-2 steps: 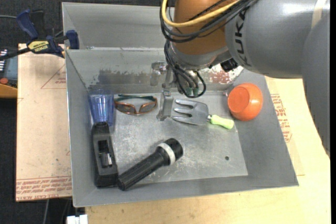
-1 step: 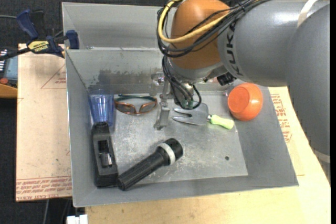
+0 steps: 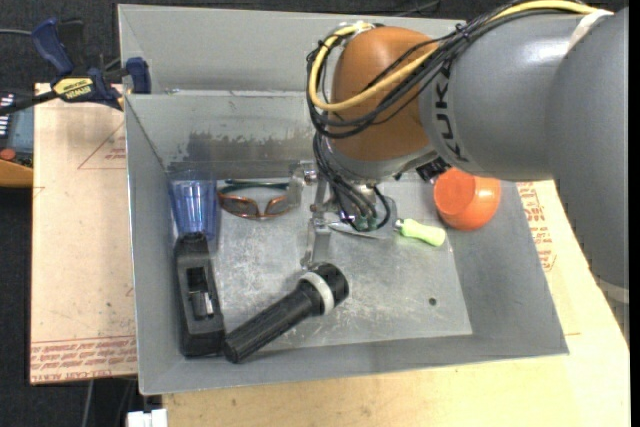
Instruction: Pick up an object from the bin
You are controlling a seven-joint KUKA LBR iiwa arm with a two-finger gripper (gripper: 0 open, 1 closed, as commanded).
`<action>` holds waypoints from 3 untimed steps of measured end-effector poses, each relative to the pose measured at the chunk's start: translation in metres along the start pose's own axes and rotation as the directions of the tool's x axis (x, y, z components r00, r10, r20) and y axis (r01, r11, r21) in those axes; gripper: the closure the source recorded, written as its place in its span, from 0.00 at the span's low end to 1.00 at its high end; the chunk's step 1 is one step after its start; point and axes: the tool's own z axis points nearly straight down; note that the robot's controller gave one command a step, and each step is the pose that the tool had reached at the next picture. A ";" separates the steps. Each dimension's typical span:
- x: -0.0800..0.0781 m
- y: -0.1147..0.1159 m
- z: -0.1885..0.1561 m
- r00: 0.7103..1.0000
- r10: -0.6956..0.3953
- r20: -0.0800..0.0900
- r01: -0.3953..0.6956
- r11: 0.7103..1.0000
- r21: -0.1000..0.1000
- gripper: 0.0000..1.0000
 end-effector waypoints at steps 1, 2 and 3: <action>-0.033 -0.029 -0.004 0.997 0.073 0.004 -0.073 0.997 0.000 0.00; 0.052 -0.020 0.045 0.997 -0.079 0.005 0.079 0.997 -0.001 0.00; 0.050 -0.010 0.055 0.994 -0.106 0.008 0.106 0.994 0.000 0.00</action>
Offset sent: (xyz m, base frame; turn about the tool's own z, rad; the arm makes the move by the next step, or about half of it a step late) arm -0.0882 -0.0179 -0.0676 -0.1439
